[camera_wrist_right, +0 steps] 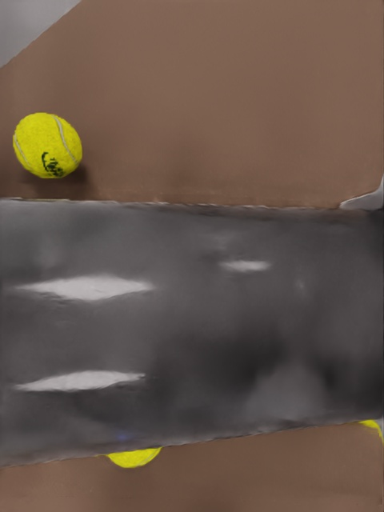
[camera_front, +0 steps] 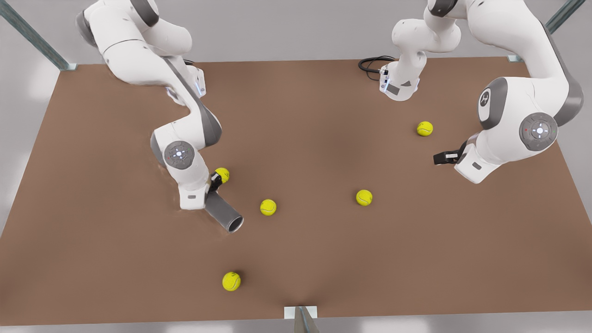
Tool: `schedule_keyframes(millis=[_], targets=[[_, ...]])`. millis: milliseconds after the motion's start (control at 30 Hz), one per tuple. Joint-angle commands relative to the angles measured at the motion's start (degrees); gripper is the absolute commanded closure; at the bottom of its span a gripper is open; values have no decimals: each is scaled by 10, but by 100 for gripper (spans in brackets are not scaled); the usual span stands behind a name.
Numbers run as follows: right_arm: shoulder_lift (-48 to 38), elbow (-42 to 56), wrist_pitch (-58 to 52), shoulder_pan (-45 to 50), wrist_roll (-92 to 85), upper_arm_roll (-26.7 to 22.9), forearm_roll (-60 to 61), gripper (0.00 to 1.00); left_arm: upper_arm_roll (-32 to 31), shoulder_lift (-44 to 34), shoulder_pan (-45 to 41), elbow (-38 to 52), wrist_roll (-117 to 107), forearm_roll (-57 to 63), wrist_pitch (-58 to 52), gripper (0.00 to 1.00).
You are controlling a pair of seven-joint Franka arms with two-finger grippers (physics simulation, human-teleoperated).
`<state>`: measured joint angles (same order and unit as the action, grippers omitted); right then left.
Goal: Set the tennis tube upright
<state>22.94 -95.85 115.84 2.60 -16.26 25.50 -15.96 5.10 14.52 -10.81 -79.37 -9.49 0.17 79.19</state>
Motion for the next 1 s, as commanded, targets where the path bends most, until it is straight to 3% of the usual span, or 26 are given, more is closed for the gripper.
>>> schedule_keyframes(millis=[0,267,500,600,733,967], targets=[[3,4,0,5,0,0,0,26,0,1,0,0,0,0,0,0],[117,82,59,95,-126,-1,-32,27,0,1,0,0,0,0,0,0],[239,217,80,144,-212,-8,-33,28,0,2,0,0,0,0,2,0],[295,318,65,230,-213,-71,-32,28,0,2,0,0,0,0,2,0],[355,407,33,282,-209,-88,-30,31,0,2,0,0,0,0,2,0],[398,451,33,323,-198,-101,-28,31,0,2,0,0,1,0,2,0]])
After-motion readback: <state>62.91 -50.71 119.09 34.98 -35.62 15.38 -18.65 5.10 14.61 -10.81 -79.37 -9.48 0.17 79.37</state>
